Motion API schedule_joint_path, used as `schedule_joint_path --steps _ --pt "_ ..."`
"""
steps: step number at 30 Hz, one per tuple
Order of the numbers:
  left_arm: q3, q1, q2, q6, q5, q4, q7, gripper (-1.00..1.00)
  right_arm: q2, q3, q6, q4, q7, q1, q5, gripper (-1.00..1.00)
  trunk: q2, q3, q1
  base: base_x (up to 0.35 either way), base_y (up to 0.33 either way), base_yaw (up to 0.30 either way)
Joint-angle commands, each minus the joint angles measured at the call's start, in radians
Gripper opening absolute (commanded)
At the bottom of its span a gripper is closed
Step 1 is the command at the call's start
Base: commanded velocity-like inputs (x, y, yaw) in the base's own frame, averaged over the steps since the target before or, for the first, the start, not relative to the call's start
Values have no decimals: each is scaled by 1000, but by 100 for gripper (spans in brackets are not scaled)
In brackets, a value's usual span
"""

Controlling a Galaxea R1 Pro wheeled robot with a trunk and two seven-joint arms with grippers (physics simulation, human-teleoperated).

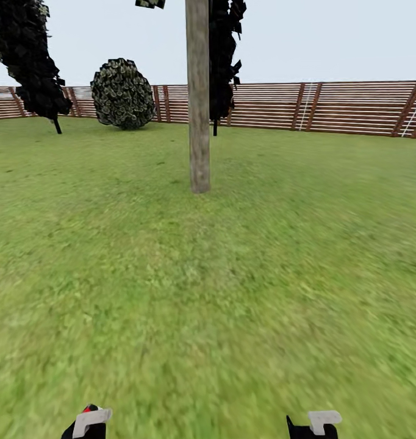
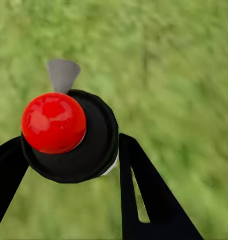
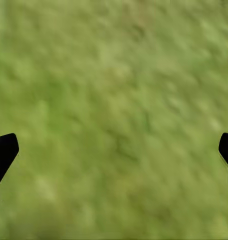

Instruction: In the garden, pick up the pesticide atomizer on the floor and spray pesticide onto both trees until each tree trunk is fully covered.

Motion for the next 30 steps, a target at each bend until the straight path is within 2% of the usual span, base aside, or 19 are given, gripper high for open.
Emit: schedule_joint_path --steps 1,25,30 --pt "0 0 0 0 0 0 0 -100 0 0 0 0 0 0 0 100 0 0 0 337 0 0" --pt "0 0 0 0 0 0 0 -100 0 0 0 -1 -2 0 -2 100 0 0 0 337 0 0" --pt "0 0 0 0 0 0 0 -100 1 1 0 -1 -2 0 -2 100 0 0 0 337 0 120"
